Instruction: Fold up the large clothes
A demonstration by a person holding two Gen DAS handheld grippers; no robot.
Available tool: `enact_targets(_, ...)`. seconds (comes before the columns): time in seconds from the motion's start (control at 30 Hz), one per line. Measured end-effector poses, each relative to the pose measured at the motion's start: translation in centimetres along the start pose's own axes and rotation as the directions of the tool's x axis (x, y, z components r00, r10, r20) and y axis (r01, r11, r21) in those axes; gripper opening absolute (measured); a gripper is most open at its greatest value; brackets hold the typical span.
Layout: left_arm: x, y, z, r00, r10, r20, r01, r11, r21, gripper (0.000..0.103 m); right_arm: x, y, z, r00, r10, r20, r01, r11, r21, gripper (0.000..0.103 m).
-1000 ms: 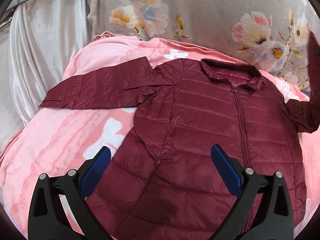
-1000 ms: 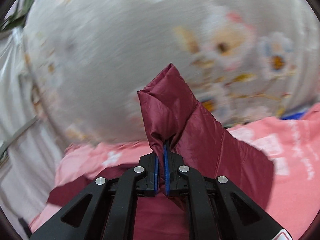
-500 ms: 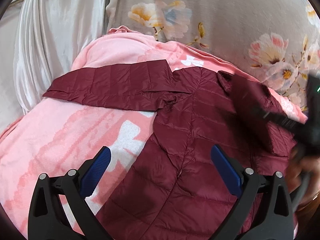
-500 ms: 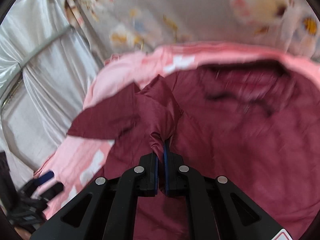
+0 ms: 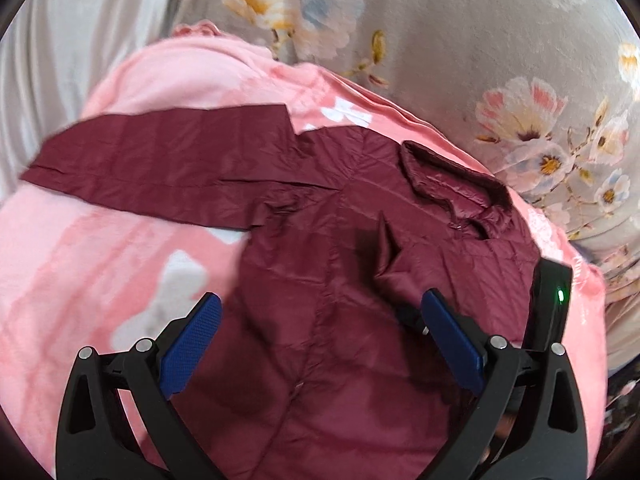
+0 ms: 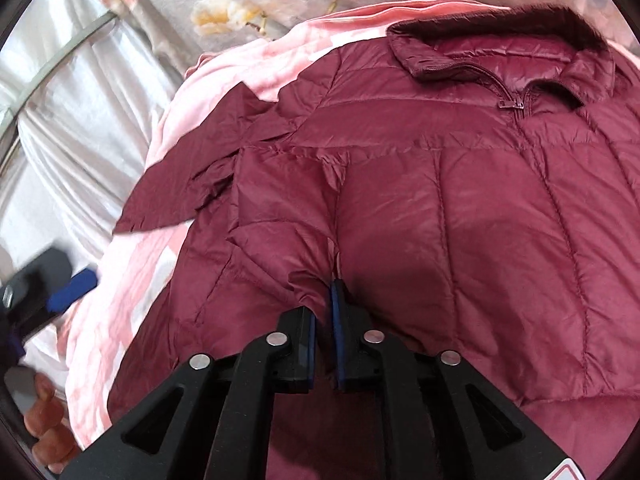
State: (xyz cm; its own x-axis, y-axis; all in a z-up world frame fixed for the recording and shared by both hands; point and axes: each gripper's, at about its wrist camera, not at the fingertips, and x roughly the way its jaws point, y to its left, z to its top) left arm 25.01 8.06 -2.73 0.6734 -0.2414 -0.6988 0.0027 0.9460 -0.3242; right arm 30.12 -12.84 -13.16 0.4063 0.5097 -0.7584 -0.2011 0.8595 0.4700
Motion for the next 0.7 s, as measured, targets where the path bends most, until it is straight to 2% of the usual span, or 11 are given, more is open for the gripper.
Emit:
enact_targets(0.03,0.5,-0.1,0.2,1.000,-0.018,-0.014,0.018,1.000,-0.013,0.098,-0.8,0.6,-0.2,1.000,-0.004,0.001,0.004,1.000,-0.018,0.019)
enact_targets(0.1,2.3,-0.3,0.8,0.996,-0.073,-0.058,0.070,0.996,-0.054,0.097,-3.0,1.4,-0.8,0.999,-0.016,0.027,0.017,0.999,-0.042,0.043)
enact_targets(0.17,4.0,-0.4,0.9,0.987,-0.121,-0.102,0.111,0.989,-0.100,0.097,-6.6,1.4,-2.2,0.996,-0.023,0.089,0.026,0.999,-0.037,0.057)
enact_targets(0.3,6.6,-0.7,-0.1,0.958,-0.216,-0.189,0.179,0.964,-0.196,0.095,-12.5,-1.8,-4.9,0.984,-0.048,0.171,0.033,0.995,0.089,0.057)
enact_targets(0.47,8.4,-1.6,-2.1,0.925,-0.284,-0.252,0.215,0.939,-0.268,0.090,-18.4,-9.7,-7.9,0.952,-0.203,0.228,0.125,0.940,0.318,0.058)
enact_targets(0.53,8.9,-1.9,-2.3,0.924,-0.284,-0.255,0.215,0.940,-0.267,0.081,-19.6,-12.6,-7.9,0.940,-0.249,0.235,0.142,0.908,0.393,0.058)
enact_targets(0.57,9.1,-2.1,-2.3,0.923,-0.284,-0.258,0.216,0.940,-0.262,0.071,-20.0,-13.9,-7.9,0.934,-0.261,0.243,0.141,0.896,0.422,0.058)
enact_targets(0.6,9.3,-2.2,-2.3,0.921,-0.288,-0.262,0.220,0.940,-0.260,0.066,-20.4,-15.4,-7.6,0.929,-0.268,0.254,0.131,0.883,0.450,0.058)
enact_targets(0.63,9.6,-2.3,-2.2,0.918,-0.294,-0.267,0.227,0.939,-0.257,0.054,-20.7,-16.8,-7.3,0.923,-0.280,0.264,0.126,0.868,0.480,0.058)
enact_targets(0.7,9.9,-2.2,-2.0,0.920,-0.279,-0.275,0.212,0.945,-0.247,0.022,-21.0,-18.9,-6.8,0.911,-0.308,0.275,0.126,0.841,0.526,0.058)
